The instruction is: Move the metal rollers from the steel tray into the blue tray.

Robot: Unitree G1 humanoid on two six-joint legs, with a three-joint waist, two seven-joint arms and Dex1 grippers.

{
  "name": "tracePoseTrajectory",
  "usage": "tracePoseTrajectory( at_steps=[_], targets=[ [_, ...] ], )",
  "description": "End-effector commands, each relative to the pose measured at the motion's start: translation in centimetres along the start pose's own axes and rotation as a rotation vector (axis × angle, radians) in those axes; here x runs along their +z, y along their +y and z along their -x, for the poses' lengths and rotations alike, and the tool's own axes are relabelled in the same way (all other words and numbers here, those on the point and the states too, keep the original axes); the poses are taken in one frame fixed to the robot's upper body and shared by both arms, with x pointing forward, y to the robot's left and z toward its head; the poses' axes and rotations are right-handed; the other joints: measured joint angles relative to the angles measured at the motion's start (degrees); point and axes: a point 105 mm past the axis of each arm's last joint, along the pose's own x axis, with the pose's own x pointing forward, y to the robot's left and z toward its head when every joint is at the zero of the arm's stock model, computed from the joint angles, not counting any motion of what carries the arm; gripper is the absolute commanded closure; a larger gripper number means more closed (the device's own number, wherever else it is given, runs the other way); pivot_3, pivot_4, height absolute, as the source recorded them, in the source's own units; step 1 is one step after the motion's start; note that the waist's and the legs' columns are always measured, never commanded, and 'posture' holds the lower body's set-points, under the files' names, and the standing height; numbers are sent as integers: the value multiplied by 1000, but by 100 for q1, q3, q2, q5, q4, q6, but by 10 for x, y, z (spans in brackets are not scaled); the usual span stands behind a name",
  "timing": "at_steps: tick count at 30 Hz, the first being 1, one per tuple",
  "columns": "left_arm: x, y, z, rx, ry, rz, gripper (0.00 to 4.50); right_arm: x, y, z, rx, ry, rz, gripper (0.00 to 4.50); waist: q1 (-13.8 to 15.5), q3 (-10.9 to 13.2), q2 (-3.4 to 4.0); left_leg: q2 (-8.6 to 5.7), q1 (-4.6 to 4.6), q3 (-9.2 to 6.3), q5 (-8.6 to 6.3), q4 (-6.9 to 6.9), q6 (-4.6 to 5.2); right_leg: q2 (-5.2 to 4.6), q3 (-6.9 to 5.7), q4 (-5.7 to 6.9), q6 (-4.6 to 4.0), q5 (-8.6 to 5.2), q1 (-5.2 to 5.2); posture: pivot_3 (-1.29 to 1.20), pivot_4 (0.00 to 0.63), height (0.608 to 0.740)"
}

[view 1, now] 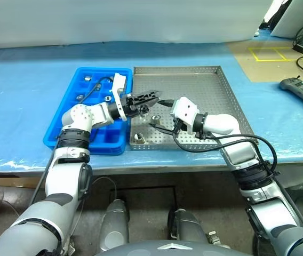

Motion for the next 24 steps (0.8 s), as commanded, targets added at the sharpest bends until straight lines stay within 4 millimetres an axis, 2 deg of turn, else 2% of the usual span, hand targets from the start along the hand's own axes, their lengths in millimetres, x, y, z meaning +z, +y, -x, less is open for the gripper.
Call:
tracePoseTrajectory(
  at_steps=[1,5,12,18,24],
  targets=[
    [-1,8,1,33,16,4,999,25,-9,3,-21,-79,69,399,-1,0,0,0,0,0,0,0,0,1,0,-1,0,0,0,-68,150,740],
    [0,14,1,46,16,15,999,36,-7,5,2,-104,84,399,-4,1,0,1,-1,0,-1,-1,2,0,1,-4,0,0,0,-79,150,740],
    [15,14,-5,43,-24,-6,999,41,-4,8,34,-102,98,399,2,2,-1,-4,-1,0,-3,2,5,-6,1,-5,0,0,4,-92,150,740],
    [18,-11,-19,-77,-1,-13,999,25,-6,7,12,-58,69,399,-4,2,-2,-1,-1,0,-3,-1,6,-4,-1,-6,-1,0,3,-96,150,740],
    [22,-35,-15,-152,16,-30,999,14,-4,8,7,-35,42,399,0,9,-3,-1,-3,1,-8,1,13,-5,-2,-8,-3,-2,3,-85,150,740]
  ],
)
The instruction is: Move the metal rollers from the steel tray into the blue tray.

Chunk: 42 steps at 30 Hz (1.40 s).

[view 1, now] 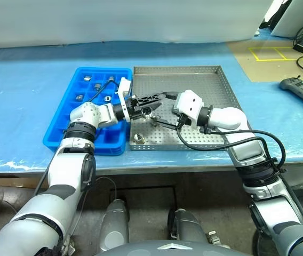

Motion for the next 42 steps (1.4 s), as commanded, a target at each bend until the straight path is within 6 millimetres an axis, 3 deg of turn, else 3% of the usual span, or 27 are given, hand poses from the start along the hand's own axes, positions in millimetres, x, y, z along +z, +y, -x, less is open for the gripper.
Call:
tracePoseTrajectory(
  at_steps=[1,4,13,19,32,39,40,42],
  targets=[
    [15,-41,-3,-126,7,-94,999,-1,-3,2,-10,-7,6,399,-5,4,6,-1,0,0,0,0,0,0,0,0,0,0,0,-85,150,740],
    [14,-45,2,-126,10,-95,999,0,-7,1,-24,-13,13,399,-12,4,6,2,3,3,0,0,0,1,2,1,0,0,-1,-82,150,740],
    [-7,-24,1,-62,46,-43,999,12,-7,-1,-16,-44,40,399,6,5,4,-2,-1,3,-2,2,4,-2,2,-1,-1,0,1,-90,150,740],
    [-7,-17,-3,-51,35,-31,999,14,-5,4,-2,-54,10,399,-13,5,4,3,3,3,-2,0,3,2,2,-1,0,0,1,-96,150,740],
    [-1,-12,-9,-41,6,-41,999,27,2,-8,24,-111,-34,399,-13,5,4,1,1,3,-3,0,5,1,3,-4,-1,-1,0,-108,150,740],
    [-3,-7,-17,-44,0,-31,999,31,2,-13,32,-128,-46,2743,-15,5,4,0,1,3,-3,-1,5,0,3,-5,-1,-1,0,-112,150,740],
    [-4,-8,-18,-49,4,-30,999,31,2,-13,33,-128,-46,2974,-15,5,4,0,0,3,-3,-1,5,0,3,-5,-1,-1,0,-112,150,740],
    [-6,-9,-19,-56,10,-30,999,30,1,-13,28,-123,-46,2972,-15,5,4,1,1,3,-3,-1,5,1,2,-4,-1,-1,0,-112,150,740]
  ],
)
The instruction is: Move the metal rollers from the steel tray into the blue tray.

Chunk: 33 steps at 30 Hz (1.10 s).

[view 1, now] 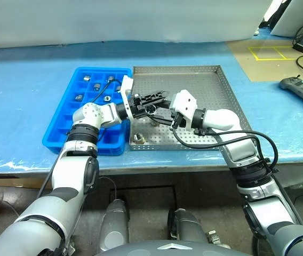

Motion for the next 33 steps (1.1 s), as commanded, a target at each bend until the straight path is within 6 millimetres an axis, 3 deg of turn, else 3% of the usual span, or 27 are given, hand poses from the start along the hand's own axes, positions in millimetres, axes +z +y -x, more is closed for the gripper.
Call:
tracePoseTrajectory(
  at_steps=[1,7,13,18,26,28,30,33],
  targets=[
    [4,-14,-11,-61,11,-31,999,18,-1,-3,12,-57,39,2972,0,0,0,0,0,0,0,0,0,0,0,0,0,0,0,-112,150,740],
    [8,-16,-7,-58,3,-38,999,17,3,-2,31,-62,24,2972,1,0,0,-1,0,0,0,0,0,0,0,0,0,0,0,-112,150,740],
    [24,-27,3,-61,-36,-93,999,12,-2,-2,-2,-36,42,2972,0,0,0,0,0,0,0,-1,0,0,0,0,0,0,-1,-95,150,740],
    [46,-32,23,-16,-128,-151,999,-2,0,6,-8,-1,25,2972,7,1,-2,0,0,0,0,-1,0,0,0,0,0,0,-1,-63,150,740],
    [66,-36,51,56,-233,-208,999,-14,-6,15,-49,24,-19,2972,36,2,0,-2,-1,0,0,-4,0,-2,-2,-1,0,0,0,-31,150,740],
    [64,-41,53,54,-227,-227,999,-15,-7,15,-50,29,-17,2972,29,3,0,-2,-1,0,0,-2,0,-2,-1,-1,0,0,-1,-26,150,740],
    [50,-43,53,82,-162,-297,999,-16,-9,14,-65,32,-16,2972,23,3,0,1,-1,0,0,-4,-1,-1,-2,0,0,0,-2,-22,150,740],
    [24,-28,55,215,-34,-531,999,-14,-15,14,-99,17,-31,2972,20,3,0,1,-1,0,0,-9,-1,-1,-2,-2,-4,-3,-3,-16,150,740]
  ],
)
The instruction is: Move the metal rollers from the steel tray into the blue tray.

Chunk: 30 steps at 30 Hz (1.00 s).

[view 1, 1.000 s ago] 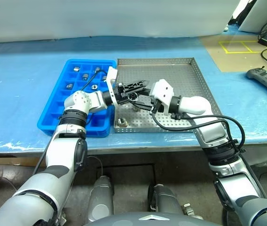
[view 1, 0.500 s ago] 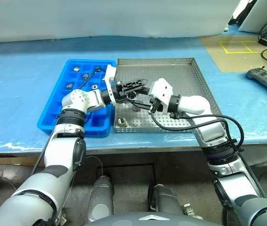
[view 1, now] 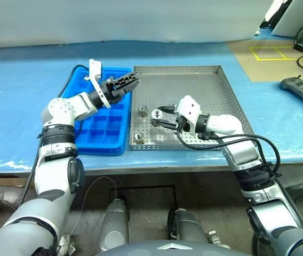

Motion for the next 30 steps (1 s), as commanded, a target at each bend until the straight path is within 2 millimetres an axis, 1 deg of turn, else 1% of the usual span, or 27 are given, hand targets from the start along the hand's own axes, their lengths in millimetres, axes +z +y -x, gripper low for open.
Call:
tracePoseTrajectory(
  at_steps=[1,2,4,7,9,11,13,14,16,17,18,19,21,23,25,26,29,30],
  targets=[
    [-22,-4,1,56,108,-333,999,18,-14,4,-65,-73,12,2972,-2,0,0,0,1,1,0,-4,0,0,0,-2,-1,-1,-1,-13,150,740],
    [-26,-3,2,66,105,-425,999,20,-15,4,-75,-87,-9,2972,-3,0,0,0,0,0,0,-5,0,0,0,-3,-1,-2,-1,-12,150,740],
    [-28,-1,5,69,63,-543,999,25,-17,4,-87,-119,-60,2972,6,0,0,1,0,0,0,-6,0,1,0,-3,0,-2,-1,-12,150,740],
    [-23,4,10,87,10,-672,999,30,-16,4,-86,-151,-159,2972,7,1,0,1,0,0,1,-5,-2,1,-1,0,1,-2,-2,-12,150,740],
    [-10,10,13,136,-50,-752,999,34,-13,7,-66,-163,-216,2972,12,1,0,0,3,0,1,-5,-3,0,-1,3,1,-2,0,-12,150,740],
    [-4,12,13,145,-85,-848,999,42,-12,9,-49,-192,-271,2972,8,1,0,0,5,0,1,-5,-3,0,-1,4,1,-1,1,-16,150,740],
    [-5,9,9,125,-108,-973,999,46,-14,11,-51,-205,-308,2972,5,1,0,0,7,-1,2,-6,-5,0,2,4,2,-1,1,-24,150,740],
    [-10,9,7,104,-101,-1049,999,47,-17,11,-58,-203,-319,2972,5,0,0,-1,7,-1,3,-6,-6,0,2,3,2,-1,1,-24,150,740],
    [-18,12,7,78,-66,-909,999,48,-19,12,-64,-199,-331,2972,5,1,0,0,5,-1,3,-6,-6,1,2,2,3,-1,0,-28,150,740],
    [-24,14,8,60,-15,-813,999,51,-19,12,-61,-207,-341,2972,4,1,0,0,2,0,5,-6,-9,1,2,4,3,-1,-5,-34,150,740],
    [-28,12,9,37,13,-754,999,52,-19,12,-58,-208,-342,2972,3,0,0,0,0,1,6,-7,-10,1,2,7,3,-1,-8,-37,150,740],
    [-28,10,9,19,13,-739,999,53,-18,13,-55,-209,-343,2972,2,0,0,0,2,2,10,-7,-17,2,2,12,2,-1,-10,-39,150,740],
    [-26,7,9,22,-7,-757,999,54,-17,13,-51,-210,-350,2972,-1,0,0,3,2,3,11,-11,-19,5,2,14,1,-2,-15,-42,150,740],
    [-29,4,7,20,3,-870,999,54,-16,13,-53,-209,-355,2972,1,0,0,3,2,2,11,-11,-19,5,2,13,0,-2,-15,-43,150,740],
    [-45,14,8,28,103,-1039,999,57,-21,15,-85,-247,-406,2972,2,0,0,2,3,2,11,-11,-19,3,3,12,0,-2,-12,-44,150,740],
    [-52,16,7,12,122,-1069,999,56,-24,15,-103,-248,-413,2972,3,0,1,2,4,2,11,-11,-19,3,4,10,1,-2,-11,-45,150,740],
    [-51,11,0,-8,40,-923,999,56,-24,15,-112,-242,-409,2972,11,0,1,-2,3,2,11,-11,-20,-1,4,11,2,-2,-10,-53,150,740],
    [-51,11,-2,-9,33,-844,999,55,-24,14,-116,-238,-406,2972,11,0,1,-4,3,3,12,-11,-20,-2,4,11,2,-2,-10,-55,150,740]
  ],
)
